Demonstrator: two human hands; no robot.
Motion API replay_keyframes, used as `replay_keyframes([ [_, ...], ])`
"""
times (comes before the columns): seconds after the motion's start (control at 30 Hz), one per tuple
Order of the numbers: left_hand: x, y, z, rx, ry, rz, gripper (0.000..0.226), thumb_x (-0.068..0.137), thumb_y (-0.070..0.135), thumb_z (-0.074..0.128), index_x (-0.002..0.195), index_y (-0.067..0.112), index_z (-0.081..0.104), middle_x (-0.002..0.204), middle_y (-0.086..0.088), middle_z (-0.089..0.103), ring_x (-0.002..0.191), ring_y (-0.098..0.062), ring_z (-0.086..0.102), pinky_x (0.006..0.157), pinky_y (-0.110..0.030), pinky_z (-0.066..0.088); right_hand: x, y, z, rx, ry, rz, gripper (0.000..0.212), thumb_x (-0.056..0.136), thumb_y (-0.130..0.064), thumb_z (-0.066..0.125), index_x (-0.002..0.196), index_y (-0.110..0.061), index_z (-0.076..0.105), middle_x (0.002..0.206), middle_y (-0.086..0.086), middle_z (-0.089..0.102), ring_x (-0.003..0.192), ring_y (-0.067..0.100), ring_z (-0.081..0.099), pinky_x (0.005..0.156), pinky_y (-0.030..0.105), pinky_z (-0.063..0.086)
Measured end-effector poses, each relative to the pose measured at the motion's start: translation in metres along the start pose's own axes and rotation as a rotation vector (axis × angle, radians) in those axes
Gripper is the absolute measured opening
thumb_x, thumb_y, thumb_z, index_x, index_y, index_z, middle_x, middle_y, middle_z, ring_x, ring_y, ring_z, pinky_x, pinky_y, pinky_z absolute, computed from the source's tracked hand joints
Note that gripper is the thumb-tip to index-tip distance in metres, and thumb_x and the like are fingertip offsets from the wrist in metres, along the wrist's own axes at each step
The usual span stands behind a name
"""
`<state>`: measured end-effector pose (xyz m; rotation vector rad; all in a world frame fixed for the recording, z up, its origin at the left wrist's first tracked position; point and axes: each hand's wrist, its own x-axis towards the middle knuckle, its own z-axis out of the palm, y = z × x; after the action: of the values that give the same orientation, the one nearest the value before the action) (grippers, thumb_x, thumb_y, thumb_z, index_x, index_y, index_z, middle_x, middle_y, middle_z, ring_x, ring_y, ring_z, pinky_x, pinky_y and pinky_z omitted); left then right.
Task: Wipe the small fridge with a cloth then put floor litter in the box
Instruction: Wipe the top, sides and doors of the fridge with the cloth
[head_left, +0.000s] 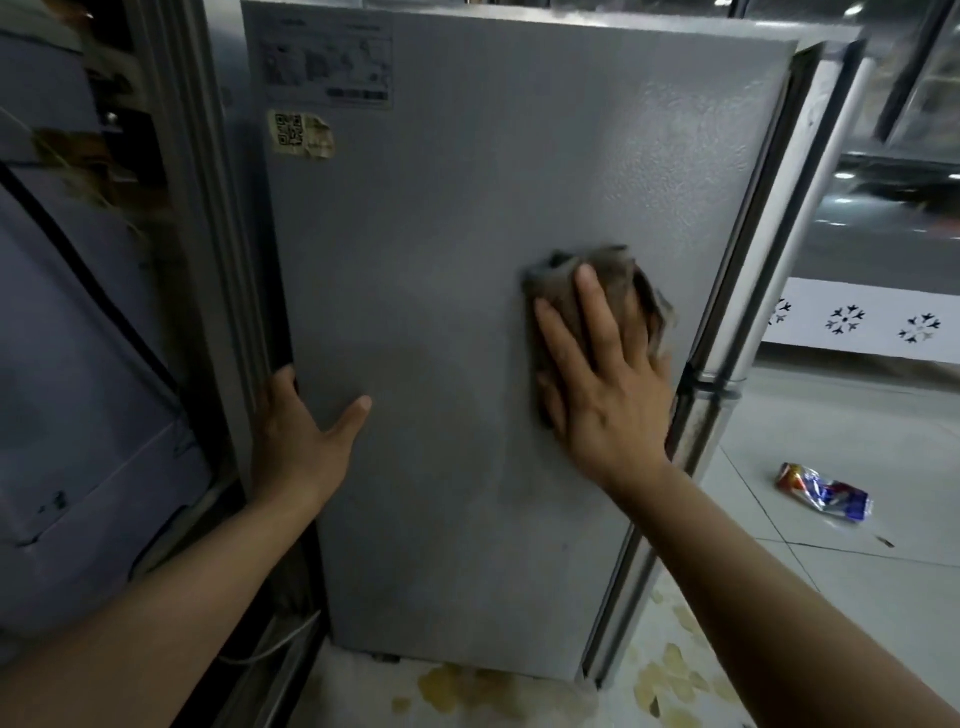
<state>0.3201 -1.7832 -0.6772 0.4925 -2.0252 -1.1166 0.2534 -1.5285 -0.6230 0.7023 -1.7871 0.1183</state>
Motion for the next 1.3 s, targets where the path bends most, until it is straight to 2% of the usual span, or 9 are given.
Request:
replay_keyframes([
  [0.13,-0.004,-0.009,0.001,-0.061,-0.037,-0.037,0.068,0.076,0.044,0.069,0.131,0.021,0.036,0.132,-0.006,0.048,0.114,-0.025,0.052,0.094,-0.042,0.047,-0.008,-0.034,0.018,0.024,0.014,-0.03,0.053,0.092,-0.038,0.046,0.142,-0.02,0.038,0.153,0.004,0.025,0.14,0.035,0.019,0.114,0.052,0.01],
  [0.3,0.0,-0.012,-0.002,-0.076,-0.063,-0.043,0.066,0.073,0.043,0.072,0.126,0.021,0.037,0.13,-0.007,0.046,0.112,-0.025,0.052,0.094,-0.044,0.047,-0.069,-0.057,0.029,-0.002,-0.318,-0.51,0.054,0.087,-0.028,0.047,0.14,-0.017,0.042,0.151,-0.002,0.029,0.131,0.035,0.041,0.103,0.054,0.038],
  [0.4,0.004,-0.017,-0.004,-0.117,-0.087,-0.052,0.058,0.077,0.03,0.072,0.124,0.02,0.041,0.128,-0.007,0.05,0.112,-0.024,0.053,0.096,-0.045,0.046,-0.056,-0.055,0.024,-0.069,-0.4,-0.616,0.068,0.077,-0.024,0.045,0.144,-0.019,0.031,0.154,-0.003,0.026,0.132,0.034,0.039,0.106,0.052,0.032],
  [0.57,-0.003,-0.031,-0.011,-0.207,-0.162,-0.078,0.044,0.079,0.005,0.064,0.11,0.029,0.043,0.112,0.006,0.053,0.097,-0.01,0.051,0.072,-0.016,0.041,0.024,-0.068,0.024,0.027,-0.17,-0.377,0.058,0.088,-0.023,0.041,0.145,-0.021,0.033,0.154,0.001,0.02,0.133,0.035,0.033,0.109,0.052,0.021],
  [0.67,-0.002,-0.041,-0.018,-0.219,-0.204,-0.062,0.041,0.078,0.001,0.064,0.107,0.026,0.048,0.104,0.007,0.056,0.093,-0.01,0.054,0.071,-0.016,0.04,0.03,-0.092,0.034,0.026,-0.112,-0.208,0.061,0.087,-0.022,0.046,0.146,-0.022,0.031,0.156,0.0,0.019,0.136,0.034,0.027,0.109,0.053,0.021],
  [0.93,-0.012,-0.064,-0.027,-0.281,-0.306,-0.09,0.048,0.079,-0.011,0.054,0.104,0.03,0.054,0.103,0.008,0.061,0.1,-0.012,0.059,0.089,-0.029,0.048,-0.018,-0.126,0.042,-0.12,-0.48,-0.726,0.064,0.078,-0.023,0.05,0.141,-0.02,0.042,0.151,-0.003,0.035,0.127,0.029,0.049,0.108,0.047,0.032],
  [1.03,-0.01,-0.067,-0.027,-0.333,-0.357,-0.142,0.042,0.081,-0.008,0.056,0.104,0.027,0.056,0.098,0.009,0.061,0.093,-0.011,0.061,0.085,-0.025,0.048,0.019,-0.128,0.042,-0.05,-0.371,-0.67,0.055,0.084,-0.02,0.039,0.138,-0.02,0.046,0.151,0.001,0.034,0.123,0.033,0.05,0.103,0.048,0.037],
  [1.2,-0.01,-0.082,-0.03,-0.393,-0.452,-0.229,0.041,0.081,-0.019,0.046,0.101,0.016,0.055,0.088,0.007,0.06,0.074,0.006,0.06,0.064,-0.004,0.046,0.075,-0.151,0.056,0.009,-0.107,-0.401,0.046,0.092,-0.022,0.043,0.138,-0.019,0.047,0.15,0.004,0.036,0.132,0.035,0.033,0.108,0.054,0.022],
  [1.3,-0.014,-0.093,-0.028,-0.435,-0.444,-0.316,0.043,0.082,-0.023,0.038,0.109,0.008,0.05,0.09,0.002,0.058,0.081,-0.003,0.059,0.065,-0.008,0.049,0.047,-0.162,0.07,0.023,-0.147,-0.501,0.043,0.09,-0.021,0.043,0.131,-0.018,0.055,0.147,0.005,0.042,0.132,0.035,0.033,0.109,0.053,0.018],
])
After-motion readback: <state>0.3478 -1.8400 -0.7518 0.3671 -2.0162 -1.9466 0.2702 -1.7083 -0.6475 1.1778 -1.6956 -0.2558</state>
